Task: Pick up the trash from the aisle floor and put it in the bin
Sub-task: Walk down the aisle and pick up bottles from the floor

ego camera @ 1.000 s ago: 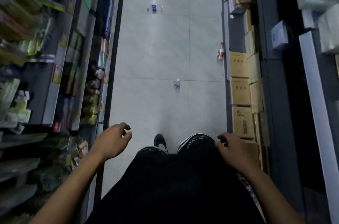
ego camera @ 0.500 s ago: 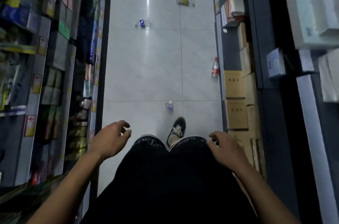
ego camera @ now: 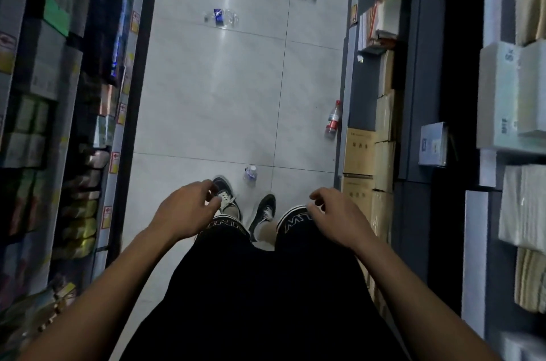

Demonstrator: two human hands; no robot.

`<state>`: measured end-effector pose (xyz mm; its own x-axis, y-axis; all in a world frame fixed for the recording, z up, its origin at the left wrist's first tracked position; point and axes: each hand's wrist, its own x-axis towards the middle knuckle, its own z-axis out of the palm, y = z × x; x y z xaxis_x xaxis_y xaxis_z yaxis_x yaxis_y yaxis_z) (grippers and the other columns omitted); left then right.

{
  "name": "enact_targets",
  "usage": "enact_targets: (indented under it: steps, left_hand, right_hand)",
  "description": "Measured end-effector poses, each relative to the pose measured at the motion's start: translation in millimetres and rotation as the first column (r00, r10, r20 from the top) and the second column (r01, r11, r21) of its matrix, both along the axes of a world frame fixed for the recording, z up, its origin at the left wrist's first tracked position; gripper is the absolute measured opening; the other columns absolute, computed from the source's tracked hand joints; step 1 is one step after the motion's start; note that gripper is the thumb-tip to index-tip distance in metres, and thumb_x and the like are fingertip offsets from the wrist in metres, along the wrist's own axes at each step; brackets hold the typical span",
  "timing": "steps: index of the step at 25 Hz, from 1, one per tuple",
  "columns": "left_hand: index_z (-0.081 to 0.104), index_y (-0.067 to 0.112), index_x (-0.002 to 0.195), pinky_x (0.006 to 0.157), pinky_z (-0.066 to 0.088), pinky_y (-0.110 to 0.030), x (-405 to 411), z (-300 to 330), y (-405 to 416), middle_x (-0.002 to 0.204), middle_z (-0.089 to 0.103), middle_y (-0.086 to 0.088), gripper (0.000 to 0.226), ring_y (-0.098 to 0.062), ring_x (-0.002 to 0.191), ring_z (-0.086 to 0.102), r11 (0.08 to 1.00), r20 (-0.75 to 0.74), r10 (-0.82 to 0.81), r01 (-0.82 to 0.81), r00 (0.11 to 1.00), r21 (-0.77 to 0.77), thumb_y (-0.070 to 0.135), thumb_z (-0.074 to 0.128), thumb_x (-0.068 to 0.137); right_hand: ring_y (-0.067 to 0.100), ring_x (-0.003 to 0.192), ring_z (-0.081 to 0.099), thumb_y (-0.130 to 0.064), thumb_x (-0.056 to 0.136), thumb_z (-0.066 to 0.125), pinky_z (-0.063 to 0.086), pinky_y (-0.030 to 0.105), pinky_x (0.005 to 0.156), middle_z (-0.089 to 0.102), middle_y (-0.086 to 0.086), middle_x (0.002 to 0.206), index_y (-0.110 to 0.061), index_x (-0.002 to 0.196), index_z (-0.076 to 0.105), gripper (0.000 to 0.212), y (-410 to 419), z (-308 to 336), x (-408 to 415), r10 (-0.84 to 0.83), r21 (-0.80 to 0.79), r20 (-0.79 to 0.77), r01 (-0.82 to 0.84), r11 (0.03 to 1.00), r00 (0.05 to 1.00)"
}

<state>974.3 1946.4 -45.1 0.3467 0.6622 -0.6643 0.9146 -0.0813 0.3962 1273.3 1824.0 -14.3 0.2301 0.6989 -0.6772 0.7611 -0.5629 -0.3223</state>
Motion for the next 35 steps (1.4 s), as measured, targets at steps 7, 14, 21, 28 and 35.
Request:
enact_targets:
  steps: [7,14,21,28,35]
  left_hand:
    - [0.063,0.027,0.108,0.074,0.046,-0.034,72.6,-55.1,36.2,0.109,0.065,0.005,0.026,-0.022,0.096,0.062,0.997,-0.033,0.066,-0.067,0.997,-0.025,0.04,0.05,0.09]
    - [0.061,0.02,0.117,0.074,0.045,-0.034,173.8,-269.6,19.5,0.118,0.061,-0.004,0.034,-0.023,0.098,0.061,0.948,-0.147,0.245,-0.269,0.958,-0.171,0.035,0.057,0.087]
    - [0.044,0.006,0.143,0.105,0.04,-0.047,222.9,-585.0,-24.4,0.14,0.043,-0.022,0.066,-0.038,0.128,0.044,0.827,-0.317,0.431,-0.51,0.845,-0.236,0.032,0.066,0.087]
    - [0.031,0.028,0.142,0.099,0.04,-0.048,211.8,-769.2,-16.7,0.143,0.035,-0.022,0.076,-0.044,0.13,0.039,0.747,-0.419,0.575,-0.659,0.703,-0.081,0.052,0.071,0.083]
    - [0.05,0.03,0.129,0.08,0.032,-0.039,230.4,-788.1,-30.7,0.116,0.06,-0.018,0.059,-0.043,0.11,0.05,0.882,-0.287,0.447,-0.471,0.847,-0.017,0.061,0.064,0.08]
  right_hand:
    - [0.012,0.095,0.063,-0.048,0.096,0.049,0.057,0.041,0.083,0.065,-0.005,0.114,-0.026,0.12,0.064,0.035,43.2,-50.3,53.1,0.089,-0.127,-0.081,-0.099,0.987,0.993]
    - [0.026,0.111,0.062,-0.041,0.093,0.047,0.053,0.039,0.086,0.064,0.005,0.121,-0.019,0.124,0.062,0.041,113.9,-267.6,124.8,0.188,-0.234,-0.139,-0.217,0.948,0.972]
    - [0.027,0.11,0.059,-0.031,0.094,0.054,0.054,0.044,0.091,0.061,0.008,0.123,-0.014,0.134,0.055,0.043,132.3,-567.2,162.7,0.018,-0.214,-0.107,-0.041,0.976,0.994]
    - [0.026,0.102,0.06,-0.026,0.093,0.057,0.052,0.039,0.08,0.062,0.01,0.117,-0.012,0.132,0.056,0.042,103.7,-731.3,186.4,0.033,-0.215,-0.094,-0.052,0.975,0.995]
    - [0.029,0.116,0.055,-0.03,0.096,0.054,0.048,0.038,0.094,0.055,0.013,0.133,-0.01,0.138,0.05,0.046,125.8,-759.4,233.1,0.013,-0.337,-0.018,-0.018,0.941,1.0]
